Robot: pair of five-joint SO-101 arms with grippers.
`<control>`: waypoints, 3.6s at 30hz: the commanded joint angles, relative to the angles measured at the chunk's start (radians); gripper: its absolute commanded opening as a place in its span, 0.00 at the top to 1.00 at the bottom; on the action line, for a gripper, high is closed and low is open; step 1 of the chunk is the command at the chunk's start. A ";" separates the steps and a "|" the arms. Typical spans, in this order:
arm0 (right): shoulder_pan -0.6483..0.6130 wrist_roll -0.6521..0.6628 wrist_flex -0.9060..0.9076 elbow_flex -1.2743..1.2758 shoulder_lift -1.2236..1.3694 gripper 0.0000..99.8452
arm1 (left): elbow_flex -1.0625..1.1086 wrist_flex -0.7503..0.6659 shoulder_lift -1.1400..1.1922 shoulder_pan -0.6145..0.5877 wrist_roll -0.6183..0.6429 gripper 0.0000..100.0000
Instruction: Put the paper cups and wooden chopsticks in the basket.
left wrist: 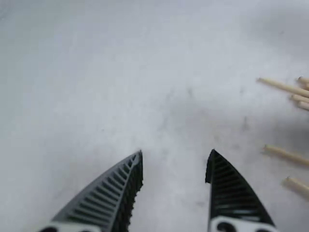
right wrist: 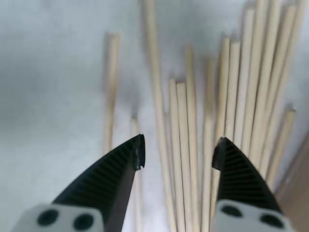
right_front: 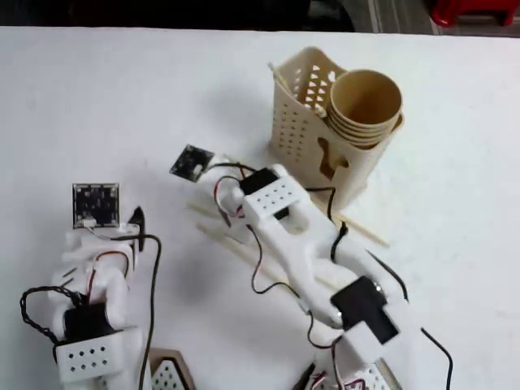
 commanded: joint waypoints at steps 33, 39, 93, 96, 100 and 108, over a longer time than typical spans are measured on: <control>0.008 0.009 0.157 -0.305 0.131 0.98 | -0.003 -0.026 -0.010 0.019 0.005 0.78; 0.008 0.009 0.213 -0.305 -0.033 0.98 | -0.003 -0.026 -0.010 0.019 0.005 0.78; 0.404 -0.376 -0.351 -0.861 -0.050 0.90 | -0.003 -0.026 -0.010 0.025 0.003 0.78; 0.398 -0.376 -0.243 -0.859 -0.142 0.88 | 0.000 -0.026 -0.010 0.025 0.003 0.78; 0.387 -0.370 -0.068 -0.852 -0.269 0.91 | 0.021 -0.066 -0.010 0.027 0.003 0.78; 0.417 -0.367 0.288 -0.850 -0.401 0.98 | -0.017 -0.080 -0.010 0.025 0.003 0.78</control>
